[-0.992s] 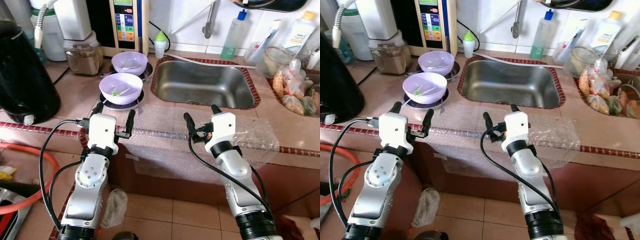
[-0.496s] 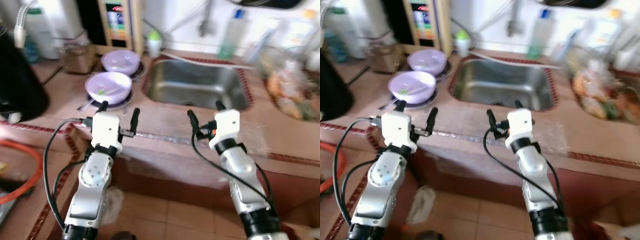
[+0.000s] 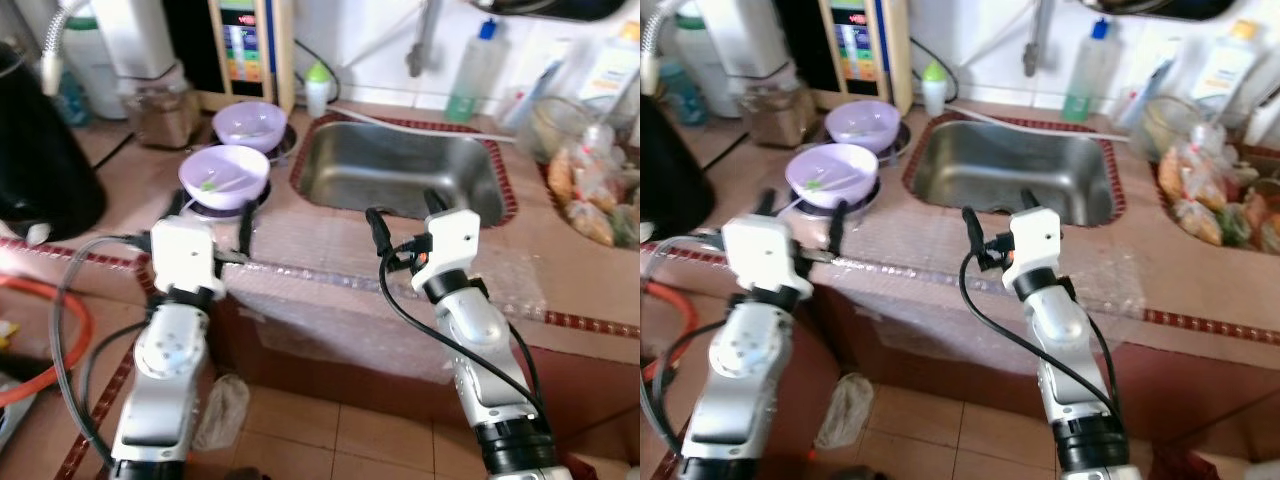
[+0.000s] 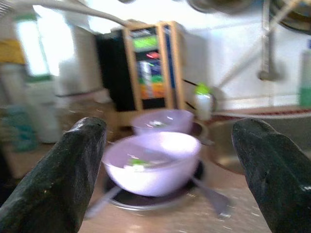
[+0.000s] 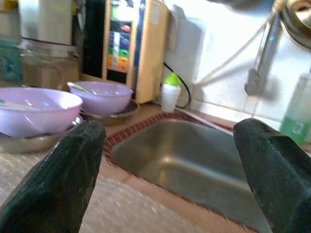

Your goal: Kitchen organization

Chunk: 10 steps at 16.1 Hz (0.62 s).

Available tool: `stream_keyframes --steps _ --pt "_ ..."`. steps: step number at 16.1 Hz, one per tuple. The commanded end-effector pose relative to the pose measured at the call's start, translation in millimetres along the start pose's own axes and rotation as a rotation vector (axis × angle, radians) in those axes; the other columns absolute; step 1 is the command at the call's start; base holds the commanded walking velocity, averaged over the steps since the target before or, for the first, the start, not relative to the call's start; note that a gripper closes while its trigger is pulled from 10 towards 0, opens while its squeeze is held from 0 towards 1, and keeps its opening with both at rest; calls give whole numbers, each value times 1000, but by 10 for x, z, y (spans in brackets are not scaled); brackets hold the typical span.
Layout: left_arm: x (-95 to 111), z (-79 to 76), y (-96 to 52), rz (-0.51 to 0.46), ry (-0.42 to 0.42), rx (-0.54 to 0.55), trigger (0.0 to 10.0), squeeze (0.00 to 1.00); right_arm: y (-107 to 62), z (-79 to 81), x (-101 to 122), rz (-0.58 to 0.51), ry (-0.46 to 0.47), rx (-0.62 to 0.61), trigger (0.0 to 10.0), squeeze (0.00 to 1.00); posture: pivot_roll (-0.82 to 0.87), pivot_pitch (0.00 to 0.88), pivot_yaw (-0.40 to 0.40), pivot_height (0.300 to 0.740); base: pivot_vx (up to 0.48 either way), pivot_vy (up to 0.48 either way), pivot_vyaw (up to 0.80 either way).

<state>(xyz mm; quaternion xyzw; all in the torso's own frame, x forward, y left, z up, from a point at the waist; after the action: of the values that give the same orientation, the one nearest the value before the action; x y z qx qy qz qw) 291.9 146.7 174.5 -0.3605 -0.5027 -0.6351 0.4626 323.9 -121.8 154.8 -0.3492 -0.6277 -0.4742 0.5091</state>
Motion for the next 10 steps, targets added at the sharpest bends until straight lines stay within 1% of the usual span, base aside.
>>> stream_keyframes --steps 1,2,3,5,8,9,10 --pt "-30 56 -37 21 8 19 10000 0 -1 3 30 -5 1 9 10000 0 45 0 -6 740 0 0 481" --pt "-107 84 -70 49 19 24 10000 0 -17 1 0 7 2 10 10000 0 46 0 -8 740 0 0 463" --pt "-138 96 -79 63 13 31 10000 0 -29 4 -12 12 2 9 10000 0 46 0 -8 740 0 0 463" --pt "-131 86 -37 62 11 33 10000 0 -40 17 -28 21 15 7 10000 0 44 0 -8 740 0 0 0" --pt "-51 -17 5 32 -24 -14 10000 0 -56 34 -32 25 14 9 10000 0 38 0 -3 740 0 0 0" --pt "-47 -17 20 30 -22 -7 10000 0 -56 29 -35 27 14 9 10000 0 38 0 -3 740 0 0 0" --pt "-37 -28 22 27 -27 -8 10000 0 -64 39 -31 26 -3 22 10000 0 34 0 -4 740 0 0 0"
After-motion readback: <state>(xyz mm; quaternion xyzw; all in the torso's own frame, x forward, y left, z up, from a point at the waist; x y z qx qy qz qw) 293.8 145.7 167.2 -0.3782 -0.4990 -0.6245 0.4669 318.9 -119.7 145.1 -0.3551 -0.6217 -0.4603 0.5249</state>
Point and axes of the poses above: a point about 5 cm out from each wrist's last joint towards the gripper, its own y axis pointing out of the wrist towards the gripper, its own x axis along the axis of the wrist's last joint, z = x × y, the point moved 3 cm from there along y, pointing out of the wrist towards the gripper, and after that the axes turned 6 degrees about y, right-handed, at the moved point
